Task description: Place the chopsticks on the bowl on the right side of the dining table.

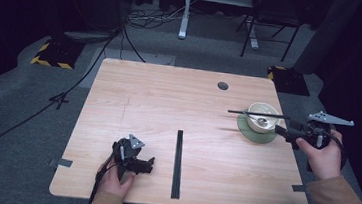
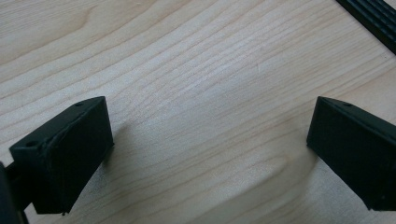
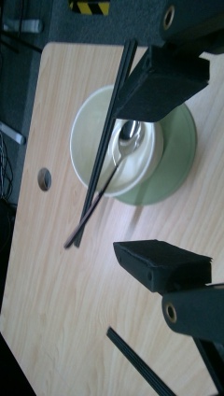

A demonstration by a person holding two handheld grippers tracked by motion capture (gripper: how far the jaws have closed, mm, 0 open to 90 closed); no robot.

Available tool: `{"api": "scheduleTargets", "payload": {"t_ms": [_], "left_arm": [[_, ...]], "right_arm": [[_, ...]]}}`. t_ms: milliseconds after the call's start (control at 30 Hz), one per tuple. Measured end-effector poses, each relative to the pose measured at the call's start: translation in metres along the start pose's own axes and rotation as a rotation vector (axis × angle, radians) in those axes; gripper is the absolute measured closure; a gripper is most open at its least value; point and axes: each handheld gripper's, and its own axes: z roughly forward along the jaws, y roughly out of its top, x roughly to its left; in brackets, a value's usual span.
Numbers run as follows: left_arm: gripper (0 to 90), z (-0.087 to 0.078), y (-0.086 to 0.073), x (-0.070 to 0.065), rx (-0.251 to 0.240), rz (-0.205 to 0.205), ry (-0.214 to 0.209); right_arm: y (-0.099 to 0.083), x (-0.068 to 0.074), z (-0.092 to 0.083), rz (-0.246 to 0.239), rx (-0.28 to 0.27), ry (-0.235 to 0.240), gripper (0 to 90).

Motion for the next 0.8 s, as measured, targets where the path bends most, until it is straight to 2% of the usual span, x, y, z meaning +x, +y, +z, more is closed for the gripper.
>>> {"api": "scheduleTargets", "payload": {"t_ms": [200, 333, 500, 700, 800], "left_arm": [[0.6, 0.0, 0.0, 0.0, 0.0, -0.001, -0.002], [0.6, 0.0, 0.0, 0.0, 0.0, -0.001, -0.003], [0.5, 0.0, 0.0, 0.0, 0.001, -0.002, -0.002], [0.5, 0.0, 0.0, 0.0, 0.0, -0.001, 0.002], [0.5, 0.0, 0.0, 0.0, 0.001, -0.002, -0.002]], "right_arm": [[-0.005, 0.018, 0.0, -0.013, 0.022, 0.048, 30.5], [-0.01, 0.028, 0.001, -0.038, 0.061, 0.09, 29.8], [-0.018, 0.041, 0.004, -0.033, 0.071, 0.118, 29.1], [-0.031, 0.056, 0.013, -0.048, 0.097, 0.152, 29.0], [-0.041, 0.061, 0.021, -0.067, 0.093, 0.156, 28.9]]}}
